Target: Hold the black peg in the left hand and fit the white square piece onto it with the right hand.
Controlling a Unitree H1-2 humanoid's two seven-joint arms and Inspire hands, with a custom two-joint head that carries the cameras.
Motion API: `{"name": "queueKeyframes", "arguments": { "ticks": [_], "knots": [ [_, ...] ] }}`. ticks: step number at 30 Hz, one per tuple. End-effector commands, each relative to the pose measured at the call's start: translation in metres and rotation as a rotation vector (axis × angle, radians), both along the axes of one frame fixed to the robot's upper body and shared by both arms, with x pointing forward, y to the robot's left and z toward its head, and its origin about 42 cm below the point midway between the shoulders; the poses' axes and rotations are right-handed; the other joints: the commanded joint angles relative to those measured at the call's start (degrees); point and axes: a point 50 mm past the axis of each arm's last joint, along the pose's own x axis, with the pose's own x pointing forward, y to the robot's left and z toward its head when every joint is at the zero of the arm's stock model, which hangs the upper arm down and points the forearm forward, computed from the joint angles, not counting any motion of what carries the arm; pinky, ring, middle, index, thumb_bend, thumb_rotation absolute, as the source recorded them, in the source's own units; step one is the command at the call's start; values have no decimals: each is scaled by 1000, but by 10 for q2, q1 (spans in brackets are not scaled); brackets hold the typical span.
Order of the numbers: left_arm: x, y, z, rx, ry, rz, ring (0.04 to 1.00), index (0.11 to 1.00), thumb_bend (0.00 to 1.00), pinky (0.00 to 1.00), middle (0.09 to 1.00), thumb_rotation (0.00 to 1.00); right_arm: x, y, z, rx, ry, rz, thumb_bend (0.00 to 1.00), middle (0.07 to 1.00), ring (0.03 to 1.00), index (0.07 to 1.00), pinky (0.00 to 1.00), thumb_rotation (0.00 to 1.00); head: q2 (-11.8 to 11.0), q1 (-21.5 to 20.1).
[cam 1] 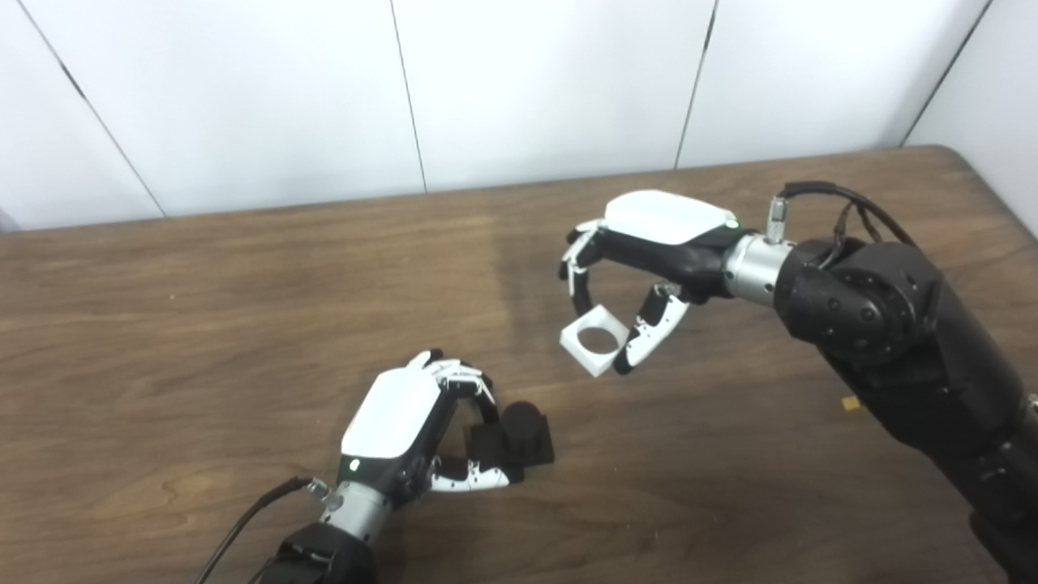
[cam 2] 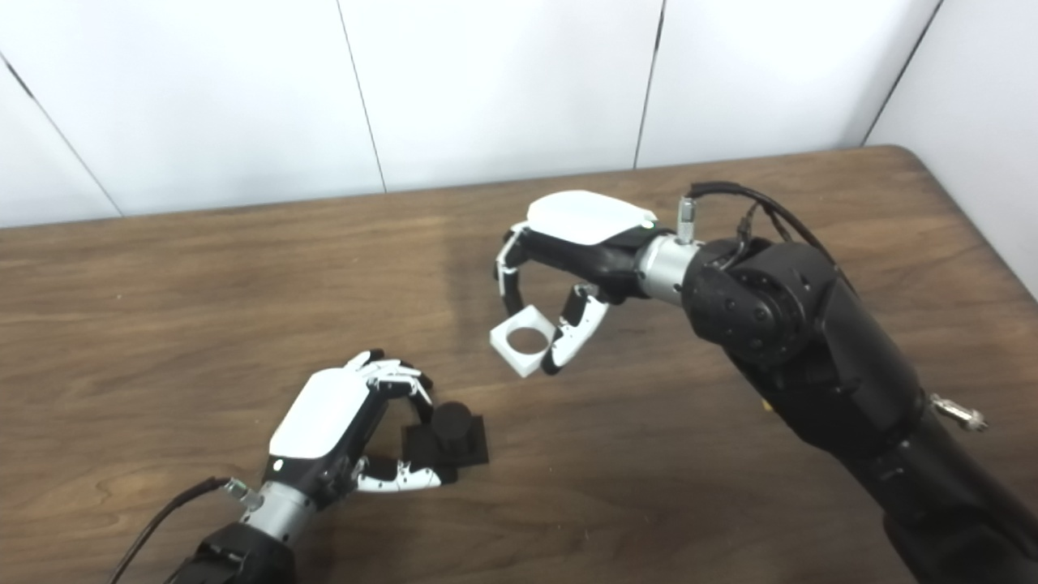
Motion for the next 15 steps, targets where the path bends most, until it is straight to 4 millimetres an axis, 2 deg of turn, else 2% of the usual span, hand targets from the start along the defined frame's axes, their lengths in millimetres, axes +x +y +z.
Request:
{"name": "queueKeyframes", "arguments": {
  "ticks": [1, 9, 15],
  "knots": [
    [-3, -4, -8, 25, 34, -17, 815, 483, 523, 936, 739, 54, -6, 10, 20, 7, -87, 53, 524, 764, 910, 484, 823, 133, 1, 0],
    [-2, -4, -8, 26, 43, -12, 821, 484, 523, 944, 743, 54, -16, 29, 19, 22, -98, 114, 525, 757, 910, 482, 807, 133, 2, -2],
    [-1, -4, -8, 27, 43, -11, 814, 483, 524, 943, 739, 54, -19, 38, 11, 26, -85, 137, 524, 758, 900, 481, 816, 131, 3, -1]
  ]
}}
